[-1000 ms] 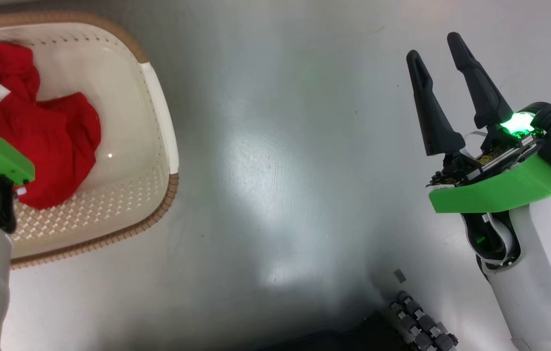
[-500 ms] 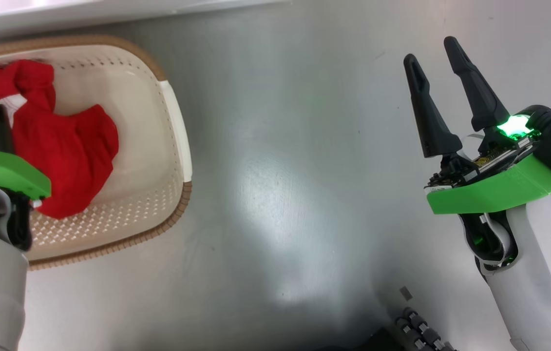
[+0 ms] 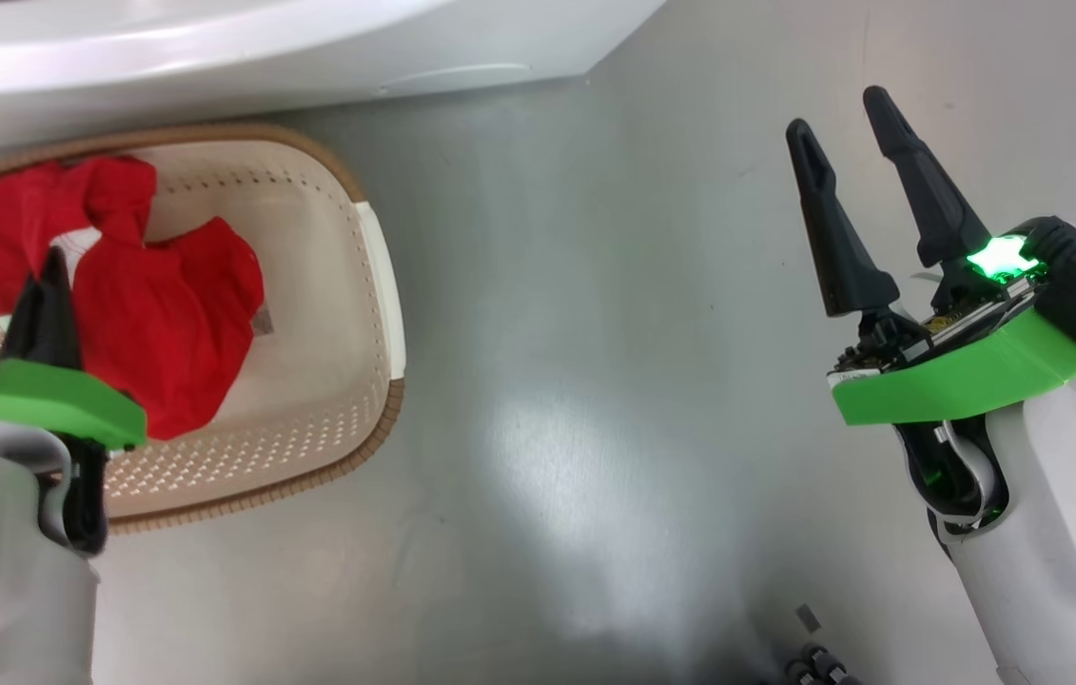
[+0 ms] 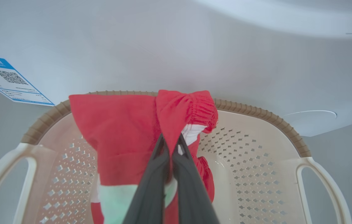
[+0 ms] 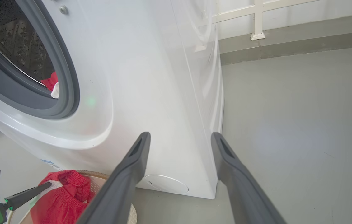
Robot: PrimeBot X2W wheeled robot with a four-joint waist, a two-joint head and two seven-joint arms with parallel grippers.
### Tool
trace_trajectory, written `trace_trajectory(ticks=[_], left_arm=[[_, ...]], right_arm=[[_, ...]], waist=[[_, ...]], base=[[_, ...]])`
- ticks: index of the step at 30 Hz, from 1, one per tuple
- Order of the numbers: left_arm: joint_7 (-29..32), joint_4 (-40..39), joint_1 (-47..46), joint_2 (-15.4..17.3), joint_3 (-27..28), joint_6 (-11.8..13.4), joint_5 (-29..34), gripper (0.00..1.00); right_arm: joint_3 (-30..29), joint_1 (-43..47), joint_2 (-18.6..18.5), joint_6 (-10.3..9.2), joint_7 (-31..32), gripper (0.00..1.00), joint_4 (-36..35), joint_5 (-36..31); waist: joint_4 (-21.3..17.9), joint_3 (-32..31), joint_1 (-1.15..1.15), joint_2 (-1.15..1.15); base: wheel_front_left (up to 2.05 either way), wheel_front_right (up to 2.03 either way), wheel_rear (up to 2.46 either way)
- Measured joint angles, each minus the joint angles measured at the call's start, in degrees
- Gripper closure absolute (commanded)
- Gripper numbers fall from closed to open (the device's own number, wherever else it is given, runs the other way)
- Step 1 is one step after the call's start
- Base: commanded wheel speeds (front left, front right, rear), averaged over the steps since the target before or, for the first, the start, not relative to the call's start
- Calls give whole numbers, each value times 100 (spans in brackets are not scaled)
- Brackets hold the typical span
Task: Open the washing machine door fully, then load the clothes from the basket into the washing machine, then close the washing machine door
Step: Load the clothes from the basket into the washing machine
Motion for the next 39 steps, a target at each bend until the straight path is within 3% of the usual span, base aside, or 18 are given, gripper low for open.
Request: trace_trajectory(ticks=[15,39], left_arm=[[0,-1371,971,-203,74,0,122,100],[0,-3014,2455,-526,124,0,248,100]], right_arm=[[47,210,-55,0,0,0,142,26],[155,873,-244,0,0,0,438,183]], waist=[[106,-621,0,0],[321,-2135,0,0]], base=[[0,0,0],[0,0,0]])
